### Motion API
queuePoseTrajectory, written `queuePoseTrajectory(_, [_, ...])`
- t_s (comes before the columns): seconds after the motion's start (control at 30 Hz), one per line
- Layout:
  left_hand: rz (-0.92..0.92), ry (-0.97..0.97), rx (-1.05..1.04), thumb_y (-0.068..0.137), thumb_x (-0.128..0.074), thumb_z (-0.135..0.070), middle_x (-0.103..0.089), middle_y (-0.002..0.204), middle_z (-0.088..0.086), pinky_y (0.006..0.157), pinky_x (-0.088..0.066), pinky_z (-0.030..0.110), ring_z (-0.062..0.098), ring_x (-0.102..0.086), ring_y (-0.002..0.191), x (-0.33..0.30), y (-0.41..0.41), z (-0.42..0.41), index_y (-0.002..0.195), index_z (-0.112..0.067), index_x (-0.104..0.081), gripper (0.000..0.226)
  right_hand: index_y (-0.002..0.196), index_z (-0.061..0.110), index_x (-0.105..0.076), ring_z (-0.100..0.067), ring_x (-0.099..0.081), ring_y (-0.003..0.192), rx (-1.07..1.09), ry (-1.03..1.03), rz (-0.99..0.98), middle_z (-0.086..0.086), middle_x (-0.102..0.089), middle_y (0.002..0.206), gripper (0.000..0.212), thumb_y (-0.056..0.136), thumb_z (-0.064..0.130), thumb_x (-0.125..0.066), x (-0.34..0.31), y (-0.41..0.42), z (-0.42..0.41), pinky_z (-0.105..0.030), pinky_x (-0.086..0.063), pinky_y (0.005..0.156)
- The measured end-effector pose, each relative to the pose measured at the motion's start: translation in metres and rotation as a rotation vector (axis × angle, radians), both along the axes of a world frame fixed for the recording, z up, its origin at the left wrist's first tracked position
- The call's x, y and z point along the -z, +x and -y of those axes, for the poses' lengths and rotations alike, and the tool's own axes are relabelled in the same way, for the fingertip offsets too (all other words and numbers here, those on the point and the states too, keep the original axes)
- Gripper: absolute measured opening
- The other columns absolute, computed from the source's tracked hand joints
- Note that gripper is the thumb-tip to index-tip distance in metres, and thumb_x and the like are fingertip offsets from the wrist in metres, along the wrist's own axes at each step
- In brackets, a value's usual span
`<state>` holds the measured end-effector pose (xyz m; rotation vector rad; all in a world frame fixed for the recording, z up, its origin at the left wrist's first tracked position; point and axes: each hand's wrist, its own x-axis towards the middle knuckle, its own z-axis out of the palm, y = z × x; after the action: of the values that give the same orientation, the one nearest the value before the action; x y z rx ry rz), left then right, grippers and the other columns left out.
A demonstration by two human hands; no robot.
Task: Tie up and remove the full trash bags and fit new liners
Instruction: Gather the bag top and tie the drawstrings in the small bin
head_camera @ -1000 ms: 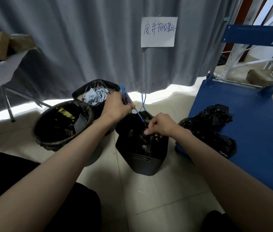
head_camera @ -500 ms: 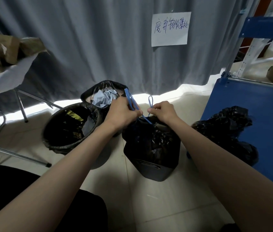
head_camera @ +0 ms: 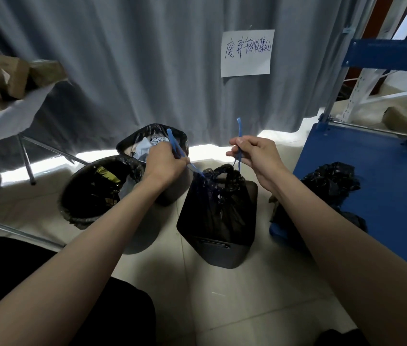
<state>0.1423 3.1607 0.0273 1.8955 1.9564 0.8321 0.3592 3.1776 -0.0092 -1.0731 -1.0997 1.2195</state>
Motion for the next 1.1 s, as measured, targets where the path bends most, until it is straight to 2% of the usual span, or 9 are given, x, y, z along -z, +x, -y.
queuePoseTrajectory(0.13, [-0.028,-0.011,0.019,0.082,-0.073,-0.02,-0.07,0.078,0.007,0.069,-0.05,0.029,0.02,-0.067,0.08,-0.004,-0.004,-0.004,0.084,-0.009,-0.073,0.011,0.099,0.005,-0.074,-0.015,-0.059,0.06,-0.038,-0.008,0.101,-0.009,-0.058,0.079,0.016,0.096,0.01,-0.059,0.005,0.001,0.006,-0.032,-0.059,0.078])
queuePoseTrajectory(0.27, [-0.007,-0.014,0.208,0.076,-0.076,-0.019,-0.072,0.071,0.003,0.056,-0.042,0.009,-0.001,-0.061,0.059,-0.015,0.01,-0.004,0.078,-0.012,-0.074,0.008,0.101,0.0,-0.072,-0.013,-0.054,0.051,-0.063,-0.051,0.179,-0.011,-0.065,0.072,0.014,0.087,0.002,-0.068,0.009,-0.009,0.009,-0.023,-0.053,0.06])
queuePoseTrajectory(0.4, [-0.032,0.039,0.28,0.073,-0.079,-0.021,-0.069,0.069,0.004,0.058,-0.041,0.014,0.01,-0.062,0.065,-0.023,0.031,-0.008,0.077,-0.011,-0.074,0.012,0.082,-0.002,-0.071,-0.013,-0.055,0.05,-0.114,-0.037,0.252,-0.011,-0.064,0.065,0.005,0.081,-0.006,-0.068,0.006,-0.02,0.01,-0.017,-0.046,0.051])
queuePoseTrajectory(0.5, [-0.04,0.034,0.303,0.069,-0.08,-0.021,-0.069,0.07,0.008,0.066,-0.048,0.03,0.021,-0.065,0.071,-0.024,0.043,-0.014,0.074,-0.01,-0.072,0.014,0.077,-0.002,-0.07,-0.015,-0.057,0.056,-0.208,-0.037,0.31,-0.009,-0.061,0.06,0.011,0.082,-0.005,-0.061,0.002,-0.021,0.01,-0.017,-0.045,0.055])
queuePoseTrajectory(0.57, [-0.023,0.04,0.306,0.069,-0.081,-0.021,-0.07,0.071,0.007,0.068,-0.049,0.032,0.022,-0.067,0.073,-0.021,0.047,-0.02,0.075,-0.011,-0.072,0.014,0.081,0.001,-0.073,-0.016,-0.061,0.064,-0.256,-0.052,0.314,-0.005,-0.066,0.063,0.011,0.084,0.003,-0.063,0.0,-0.018,0.009,-0.018,-0.047,0.06])
queuePoseTrajectory(0.73, [0.044,0.039,0.332,0.074,-0.081,-0.023,-0.069,0.072,0.001,0.062,-0.044,0.023,0.008,-0.059,0.064,-0.011,0.054,-0.025,0.086,-0.013,-0.075,0.017,0.091,-0.005,-0.073,-0.024,-0.061,0.068,-0.195,-0.028,0.262,-0.019,-0.066,0.077,0.018,0.084,0.011,-0.073,0.007,-0.008,0.003,-0.033,-0.045,0.07])
queuePoseTrajectory(0.83, [0.015,0.027,0.327,0.074,-0.081,-0.035,-0.066,0.073,-0.006,0.058,-0.038,0.012,0.003,-0.058,0.065,-0.007,0.05,-0.028,0.092,-0.02,-0.07,0.025,0.087,-0.01,-0.07,-0.027,-0.061,0.067,-0.161,-0.024,0.258,-0.009,-0.065,0.061,0.016,0.087,0.006,-0.069,0.011,-0.006,0.002,-0.027,-0.041,0.06])
queuePoseTrajectory(0.93, [-0.038,-0.054,0.339,0.076,-0.079,-0.042,-0.065,0.066,-0.007,0.051,-0.035,0.008,0.007,-0.06,0.064,-0.006,0.045,-0.03,0.088,-0.018,-0.075,0.028,0.088,-0.011,-0.067,-0.015,-0.064,0.056,-0.186,-0.032,0.26,-0.001,-0.067,0.06,0.015,0.088,0.004,-0.068,0.012,-0.006,0.003,-0.018,-0.042,0.053])
queuePoseTrajectory(1.1, [-0.018,-0.21,0.438,0.072,-0.085,-0.028,-0.072,0.071,0.005,0.052,-0.043,0.01,0.008,-0.062,0.055,-0.015,0.04,-0.028,0.09,-0.013,-0.077,0.025,0.095,-0.009,-0.07,-0.015,-0.066,0.057,-0.168,-0.037,0.207,-0.01,-0.069,0.071,0.018,0.088,0.007,-0.069,0.011,-0.007,0.004,-0.019,-0.042,0.054])
